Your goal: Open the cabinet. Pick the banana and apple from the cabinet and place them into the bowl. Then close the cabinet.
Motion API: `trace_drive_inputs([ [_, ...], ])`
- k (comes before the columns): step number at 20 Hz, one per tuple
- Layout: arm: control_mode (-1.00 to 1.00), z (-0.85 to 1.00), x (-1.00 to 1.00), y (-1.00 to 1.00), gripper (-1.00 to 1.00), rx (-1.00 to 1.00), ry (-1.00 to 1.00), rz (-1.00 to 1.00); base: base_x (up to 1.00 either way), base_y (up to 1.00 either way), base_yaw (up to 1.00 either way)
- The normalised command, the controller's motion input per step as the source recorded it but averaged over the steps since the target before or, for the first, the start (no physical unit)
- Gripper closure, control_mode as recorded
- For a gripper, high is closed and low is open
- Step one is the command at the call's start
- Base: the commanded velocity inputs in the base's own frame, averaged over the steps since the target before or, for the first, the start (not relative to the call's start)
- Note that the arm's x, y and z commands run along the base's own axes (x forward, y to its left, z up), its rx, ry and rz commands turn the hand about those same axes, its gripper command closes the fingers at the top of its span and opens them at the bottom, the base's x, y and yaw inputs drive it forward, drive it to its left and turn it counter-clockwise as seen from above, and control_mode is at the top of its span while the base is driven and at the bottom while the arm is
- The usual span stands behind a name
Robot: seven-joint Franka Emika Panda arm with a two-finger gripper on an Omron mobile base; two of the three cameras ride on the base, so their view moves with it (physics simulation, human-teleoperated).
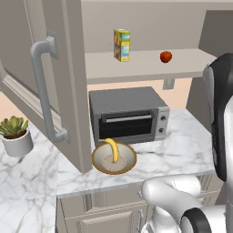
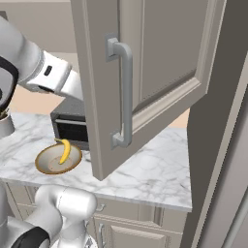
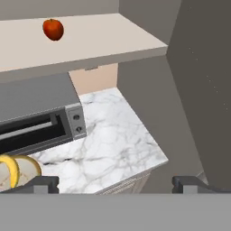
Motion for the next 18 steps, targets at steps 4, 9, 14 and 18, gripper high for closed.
trace_drive_inputs([
  [4, -1.00, 0.02, 0.17, 0.00, -1.00, 0.00, -0.18, 0.00, 0.00, 0.00, 0.00],
  [9, -1.00, 0.00, 0.10, 0.00, -1.00, 0.00, -0.39, 0.00, 0.00, 0.00, 0.00],
  [14, -1.00, 0.00, 0.23, 0.00, -1.00, 0.00, -0.20, 0.00, 0.00, 0.00, 0.00],
  [18, -1.00, 0.00, 0.41, 0.02, -1.00, 0.00, -0.05, 0.00, 0.00, 0.00, 0.00],
])
